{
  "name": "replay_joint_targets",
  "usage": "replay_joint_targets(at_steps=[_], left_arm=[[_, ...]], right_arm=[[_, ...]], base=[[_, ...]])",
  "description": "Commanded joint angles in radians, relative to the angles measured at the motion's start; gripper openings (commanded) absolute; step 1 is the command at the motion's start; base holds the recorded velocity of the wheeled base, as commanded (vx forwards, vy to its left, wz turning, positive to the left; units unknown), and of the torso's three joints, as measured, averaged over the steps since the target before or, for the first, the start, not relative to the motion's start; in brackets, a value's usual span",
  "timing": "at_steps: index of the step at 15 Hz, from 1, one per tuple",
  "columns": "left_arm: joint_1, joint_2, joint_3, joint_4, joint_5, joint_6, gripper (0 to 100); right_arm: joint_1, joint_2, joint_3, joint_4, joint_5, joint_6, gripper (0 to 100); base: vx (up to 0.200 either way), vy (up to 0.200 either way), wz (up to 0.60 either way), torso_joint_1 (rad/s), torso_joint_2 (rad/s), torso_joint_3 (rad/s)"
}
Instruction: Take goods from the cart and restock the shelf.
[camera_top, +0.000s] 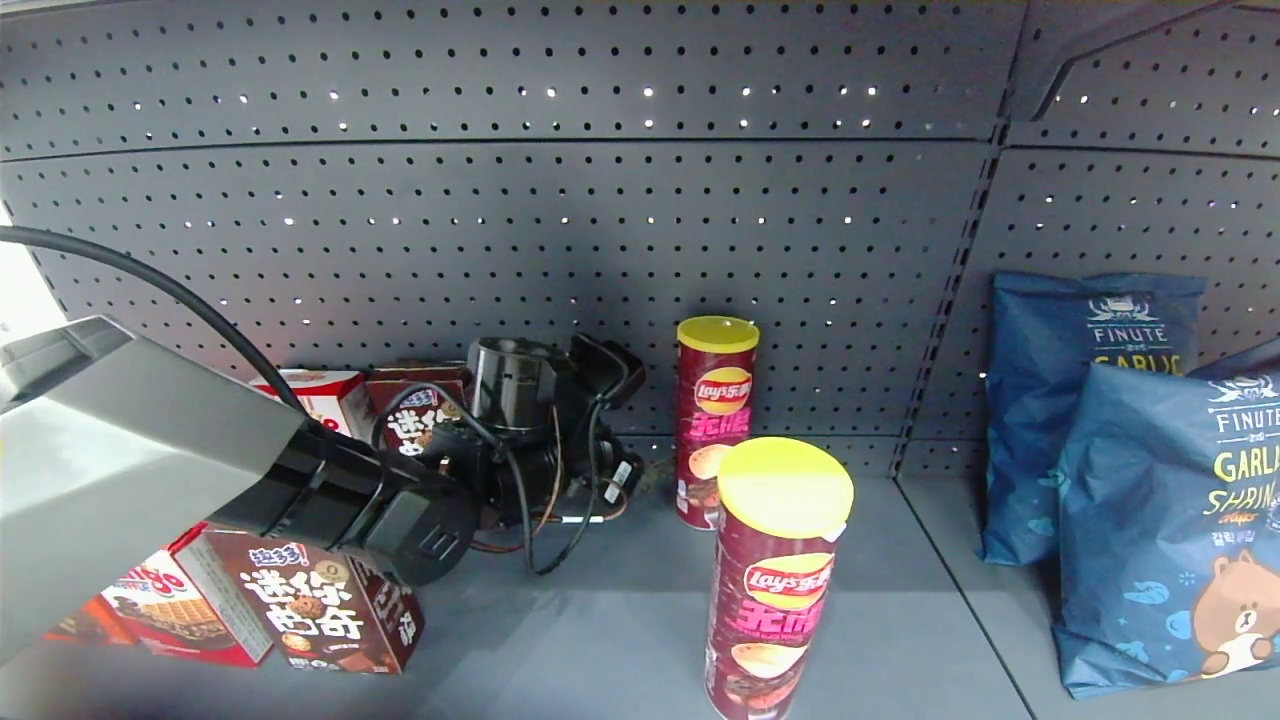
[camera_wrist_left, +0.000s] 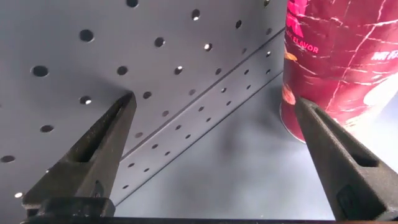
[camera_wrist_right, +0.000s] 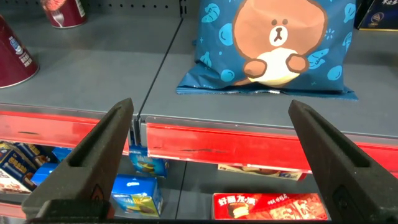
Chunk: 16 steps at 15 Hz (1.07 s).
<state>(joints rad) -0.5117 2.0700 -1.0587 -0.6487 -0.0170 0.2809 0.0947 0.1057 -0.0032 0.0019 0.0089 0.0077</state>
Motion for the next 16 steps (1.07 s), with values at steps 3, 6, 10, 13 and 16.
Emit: replay_joint_targets(at_steps=[3, 6, 10, 13, 16], left_arm=[[-0.008, 0.016, -0.012, 0.0, 0.0, -0.002, 100], [-0.007, 0.015, -0.012, -0.002, 0.005, 0.0, 100], [0.004, -0.116, -0.006, 0.009, 0.026, 0.003, 100], [0.009, -0.241, 0.003, 0.041, 0.045, 0.003, 100], [0.021, -0.536, 0.134, 0.169, 0.071, 0.001, 100]], right_arm=[[0.0, 0.002, 0.0, 0.0, 0.0, 0.0, 100], [0.0, 0.002, 0.0, 0.0, 0.0, 0.0, 100], [0.0, 0.002, 0.0, 0.0, 0.0, 0.0, 100], [0.0, 0.002, 0.0, 0.0, 0.0, 0.0, 100], [0.0, 0.002, 0.0, 0.0, 0.0, 0.0, 100]], base=[[0.0, 0.0, 0.0, 0.0, 0.0, 0.0], [0.0, 0.0, 0.0, 0.0, 0.0, 0.0], [0.0, 0.0, 0.0, 0.0, 0.0, 0.0], [0.0, 0.0, 0.0, 0.0, 0.0, 0.0], [0.0, 0.0, 0.0, 0.0, 0.0, 0.0]])
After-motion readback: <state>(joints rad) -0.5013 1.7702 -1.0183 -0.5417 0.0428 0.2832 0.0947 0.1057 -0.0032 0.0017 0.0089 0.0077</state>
